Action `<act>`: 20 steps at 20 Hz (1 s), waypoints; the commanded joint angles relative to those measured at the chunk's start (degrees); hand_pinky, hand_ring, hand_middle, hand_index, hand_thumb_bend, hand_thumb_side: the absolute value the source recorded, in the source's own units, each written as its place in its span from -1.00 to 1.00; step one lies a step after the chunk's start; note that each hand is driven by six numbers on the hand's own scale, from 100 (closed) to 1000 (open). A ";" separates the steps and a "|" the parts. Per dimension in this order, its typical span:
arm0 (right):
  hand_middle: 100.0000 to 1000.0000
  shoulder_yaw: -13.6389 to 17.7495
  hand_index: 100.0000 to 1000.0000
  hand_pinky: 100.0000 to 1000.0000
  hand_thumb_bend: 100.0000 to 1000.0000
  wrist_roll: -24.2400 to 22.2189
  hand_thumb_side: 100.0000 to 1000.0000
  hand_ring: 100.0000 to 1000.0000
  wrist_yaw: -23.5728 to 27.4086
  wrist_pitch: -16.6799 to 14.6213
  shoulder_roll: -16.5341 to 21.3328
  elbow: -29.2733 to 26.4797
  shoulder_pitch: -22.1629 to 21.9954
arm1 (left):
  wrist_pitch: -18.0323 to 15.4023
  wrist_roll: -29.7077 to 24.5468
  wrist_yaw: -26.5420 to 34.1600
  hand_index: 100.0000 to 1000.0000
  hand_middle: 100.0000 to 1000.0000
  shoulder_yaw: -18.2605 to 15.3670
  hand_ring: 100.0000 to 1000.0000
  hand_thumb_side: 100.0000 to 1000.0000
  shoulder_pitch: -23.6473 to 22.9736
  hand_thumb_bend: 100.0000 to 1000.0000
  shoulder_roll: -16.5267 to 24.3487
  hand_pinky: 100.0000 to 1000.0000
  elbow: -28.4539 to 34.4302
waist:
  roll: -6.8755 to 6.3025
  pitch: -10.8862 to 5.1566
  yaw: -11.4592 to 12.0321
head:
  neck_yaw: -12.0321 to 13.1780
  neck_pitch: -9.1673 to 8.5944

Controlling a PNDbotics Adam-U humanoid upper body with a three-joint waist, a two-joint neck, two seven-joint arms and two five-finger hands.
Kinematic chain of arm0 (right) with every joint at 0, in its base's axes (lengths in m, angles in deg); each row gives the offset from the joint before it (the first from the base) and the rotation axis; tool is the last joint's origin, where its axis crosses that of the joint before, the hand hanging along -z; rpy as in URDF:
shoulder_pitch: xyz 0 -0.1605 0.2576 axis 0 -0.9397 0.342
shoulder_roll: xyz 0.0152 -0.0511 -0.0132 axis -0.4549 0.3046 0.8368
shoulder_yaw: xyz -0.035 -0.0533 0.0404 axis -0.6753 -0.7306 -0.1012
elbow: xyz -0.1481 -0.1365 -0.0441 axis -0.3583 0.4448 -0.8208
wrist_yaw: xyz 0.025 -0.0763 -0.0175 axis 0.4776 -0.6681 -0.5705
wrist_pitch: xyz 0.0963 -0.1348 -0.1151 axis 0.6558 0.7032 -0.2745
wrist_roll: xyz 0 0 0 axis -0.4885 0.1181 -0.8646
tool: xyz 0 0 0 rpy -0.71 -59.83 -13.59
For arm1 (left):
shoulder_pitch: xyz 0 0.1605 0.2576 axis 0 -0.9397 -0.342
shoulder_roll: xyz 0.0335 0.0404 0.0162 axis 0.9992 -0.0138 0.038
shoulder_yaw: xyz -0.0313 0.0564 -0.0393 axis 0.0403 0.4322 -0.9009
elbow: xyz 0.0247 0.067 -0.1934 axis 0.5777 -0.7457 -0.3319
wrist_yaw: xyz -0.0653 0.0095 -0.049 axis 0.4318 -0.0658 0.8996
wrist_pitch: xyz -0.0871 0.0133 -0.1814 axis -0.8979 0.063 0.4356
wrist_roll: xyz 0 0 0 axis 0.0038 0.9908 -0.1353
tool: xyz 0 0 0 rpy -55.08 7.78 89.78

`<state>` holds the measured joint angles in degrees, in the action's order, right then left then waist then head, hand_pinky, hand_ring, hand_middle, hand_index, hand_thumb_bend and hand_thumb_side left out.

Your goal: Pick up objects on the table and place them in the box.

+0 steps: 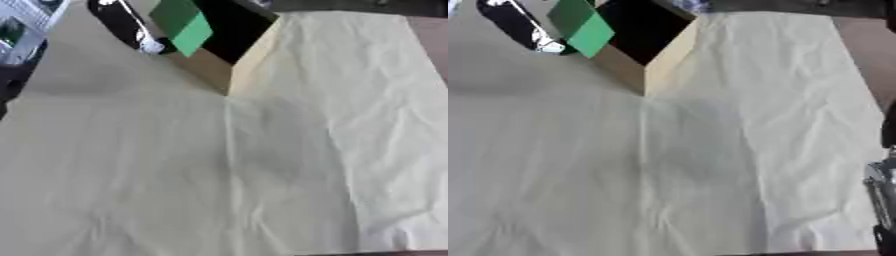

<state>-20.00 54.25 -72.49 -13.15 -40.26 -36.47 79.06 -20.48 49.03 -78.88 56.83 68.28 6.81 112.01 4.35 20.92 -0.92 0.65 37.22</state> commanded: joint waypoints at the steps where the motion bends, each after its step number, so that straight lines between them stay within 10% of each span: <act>1: 0.10 0.66 0.61 0.55 -1.00 0.06 0.71 0.38 0.26 -0.22 1.21 -1.02 0.69 | 0.87 2.87 -2.76 -0.10 -0.24 -2.42 0.01 -0.90 2.59 -1.00 -1.04 -0.37 -3.27 | -0.21 -0.77 -0.32 | 0.67 -1.72; 20: 0.09 0.11 0.60 0.55 -1.00 -0.45 0.75 0.35 0.84 -0.18 -0.47 -1.02 3.29 | 1.55 20.46 -16.28 -0.10 -0.25 -7.64 -0.06 -0.81 8.38 -1.00 -7.55 -0.46 -18.19 | 0.21 4.67 -3.25 | 4.29 -9.13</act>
<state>-20.06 53.84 -72.06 -13.44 -41.30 -36.47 81.95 -18.66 68.72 -94.49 49.70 74.98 -0.96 93.52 4.69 27.03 -3.99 4.64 29.07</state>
